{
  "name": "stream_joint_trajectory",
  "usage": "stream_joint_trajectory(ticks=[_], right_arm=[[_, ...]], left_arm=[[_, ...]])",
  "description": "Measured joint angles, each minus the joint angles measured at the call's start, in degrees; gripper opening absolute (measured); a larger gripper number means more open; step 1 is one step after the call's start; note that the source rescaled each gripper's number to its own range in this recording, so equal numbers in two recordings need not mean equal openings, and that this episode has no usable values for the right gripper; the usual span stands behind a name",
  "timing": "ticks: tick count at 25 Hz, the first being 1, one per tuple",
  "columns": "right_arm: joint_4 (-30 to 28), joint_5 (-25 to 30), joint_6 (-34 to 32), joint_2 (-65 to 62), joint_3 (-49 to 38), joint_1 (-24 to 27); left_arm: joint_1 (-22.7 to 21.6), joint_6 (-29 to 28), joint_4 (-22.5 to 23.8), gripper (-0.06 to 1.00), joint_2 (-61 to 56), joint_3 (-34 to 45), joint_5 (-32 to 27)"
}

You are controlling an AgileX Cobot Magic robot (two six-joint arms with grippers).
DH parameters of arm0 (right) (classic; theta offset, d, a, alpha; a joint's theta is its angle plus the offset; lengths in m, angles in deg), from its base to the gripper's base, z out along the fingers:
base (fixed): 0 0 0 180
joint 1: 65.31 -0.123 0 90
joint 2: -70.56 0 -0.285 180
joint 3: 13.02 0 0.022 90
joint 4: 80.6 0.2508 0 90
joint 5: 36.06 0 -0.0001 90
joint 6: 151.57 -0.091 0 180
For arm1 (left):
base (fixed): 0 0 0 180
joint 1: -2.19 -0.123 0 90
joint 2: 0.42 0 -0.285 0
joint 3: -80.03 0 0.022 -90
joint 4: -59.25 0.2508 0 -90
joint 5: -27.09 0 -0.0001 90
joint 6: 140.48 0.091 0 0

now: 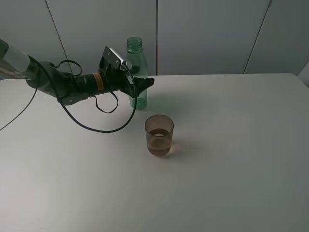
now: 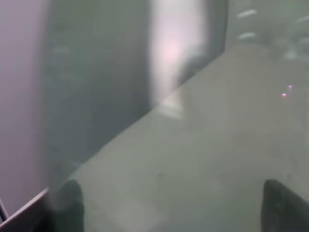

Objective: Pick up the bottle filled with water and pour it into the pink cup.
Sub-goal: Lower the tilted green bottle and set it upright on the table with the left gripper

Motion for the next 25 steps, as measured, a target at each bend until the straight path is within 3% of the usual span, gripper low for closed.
stream_joint_trajectory(ticks=[4,15,25], right_arm=[[0.0,0.0,0.0,0.0,0.0,0.0],[0.0,0.0,0.0,0.0,0.0,0.0],[0.0,0.0,0.0,0.0,0.0,0.0]], left_arm=[[0.0,0.0,0.0,0.96,0.0,0.0,-0.4],[0.3,0.0,0.8,0.96,-1.1,0.3,-0.9],[1.2,0.0,1.1,0.97,-6.9,6.0,-8.7]])
